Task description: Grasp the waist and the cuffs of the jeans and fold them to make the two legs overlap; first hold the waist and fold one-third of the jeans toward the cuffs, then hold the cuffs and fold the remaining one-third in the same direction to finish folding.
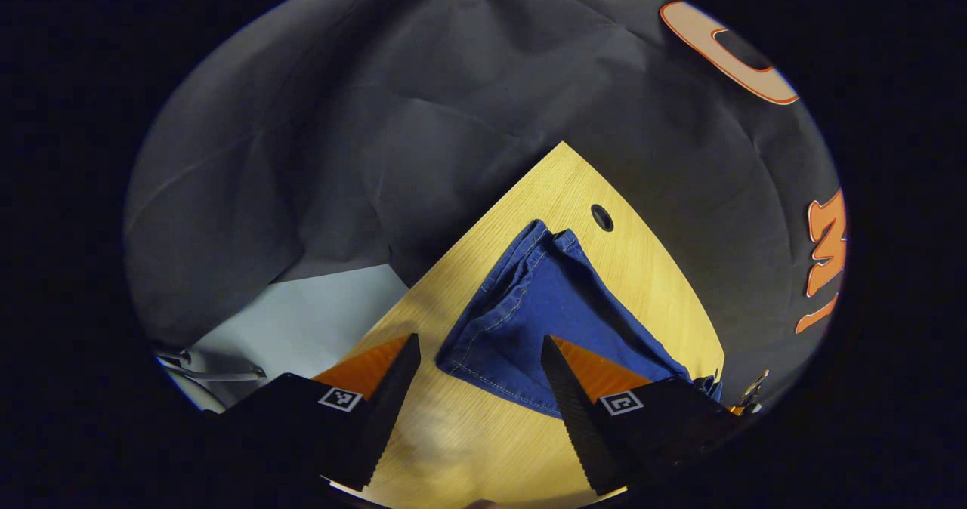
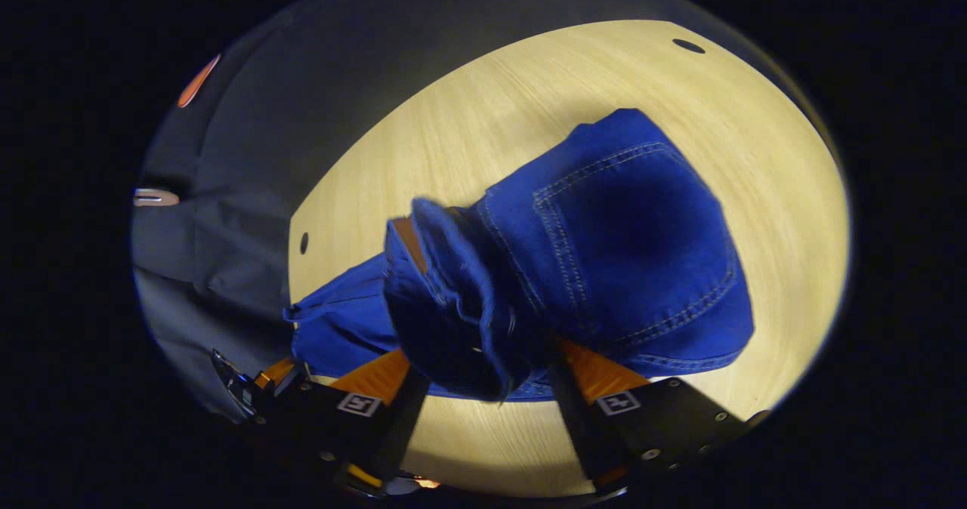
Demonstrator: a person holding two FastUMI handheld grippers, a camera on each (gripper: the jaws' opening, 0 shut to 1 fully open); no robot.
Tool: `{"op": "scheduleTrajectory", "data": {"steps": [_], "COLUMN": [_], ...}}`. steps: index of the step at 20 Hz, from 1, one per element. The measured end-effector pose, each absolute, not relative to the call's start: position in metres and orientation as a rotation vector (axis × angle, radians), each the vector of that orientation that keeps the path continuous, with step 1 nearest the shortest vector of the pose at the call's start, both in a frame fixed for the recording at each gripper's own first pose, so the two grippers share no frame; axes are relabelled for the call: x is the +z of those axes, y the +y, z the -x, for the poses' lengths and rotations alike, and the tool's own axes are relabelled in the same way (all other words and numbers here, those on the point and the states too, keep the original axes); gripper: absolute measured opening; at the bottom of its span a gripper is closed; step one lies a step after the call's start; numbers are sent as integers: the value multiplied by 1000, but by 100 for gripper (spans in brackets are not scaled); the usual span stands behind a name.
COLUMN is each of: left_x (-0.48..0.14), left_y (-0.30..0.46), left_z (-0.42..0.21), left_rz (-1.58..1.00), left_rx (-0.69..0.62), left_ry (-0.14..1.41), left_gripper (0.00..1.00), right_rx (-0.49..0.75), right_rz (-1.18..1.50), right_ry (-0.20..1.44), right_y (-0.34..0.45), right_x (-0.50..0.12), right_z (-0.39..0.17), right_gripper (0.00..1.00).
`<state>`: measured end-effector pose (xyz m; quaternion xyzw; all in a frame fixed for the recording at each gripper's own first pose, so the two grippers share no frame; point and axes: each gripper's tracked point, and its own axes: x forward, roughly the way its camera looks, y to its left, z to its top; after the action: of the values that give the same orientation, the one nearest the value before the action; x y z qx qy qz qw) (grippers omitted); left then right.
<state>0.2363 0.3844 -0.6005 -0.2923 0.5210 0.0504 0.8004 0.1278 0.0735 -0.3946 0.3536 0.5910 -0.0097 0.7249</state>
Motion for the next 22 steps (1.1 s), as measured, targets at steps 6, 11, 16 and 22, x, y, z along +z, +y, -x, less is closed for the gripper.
{"op": "scheduleTrajectory", "data": {"steps": [6, 11, 16, 22], "left_x": [-600, -601, -604, -612], "left_y": [383, 386, 383, 348], "left_z": [-234, -233, -232, -274], "left_rz": [607, 746, 916, 911], "left_rx": [107, 119, 156, 82], "left_ry": [1126, 1119, 1111, 1089], "left_gripper": [98, 98, 98, 95], "right_rx": [-18, -8, -3, 56], "right_rz": [-737, -849, -929, -1025], "right_ry": [1171, 963, 852, 789], "right_y": [69, 36, 27, 37], "right_x": [-372, -304, -271, -239], "right_z": [-148, -168, -180, -176], "right_gripper": [98, 99, 98, 98]}}
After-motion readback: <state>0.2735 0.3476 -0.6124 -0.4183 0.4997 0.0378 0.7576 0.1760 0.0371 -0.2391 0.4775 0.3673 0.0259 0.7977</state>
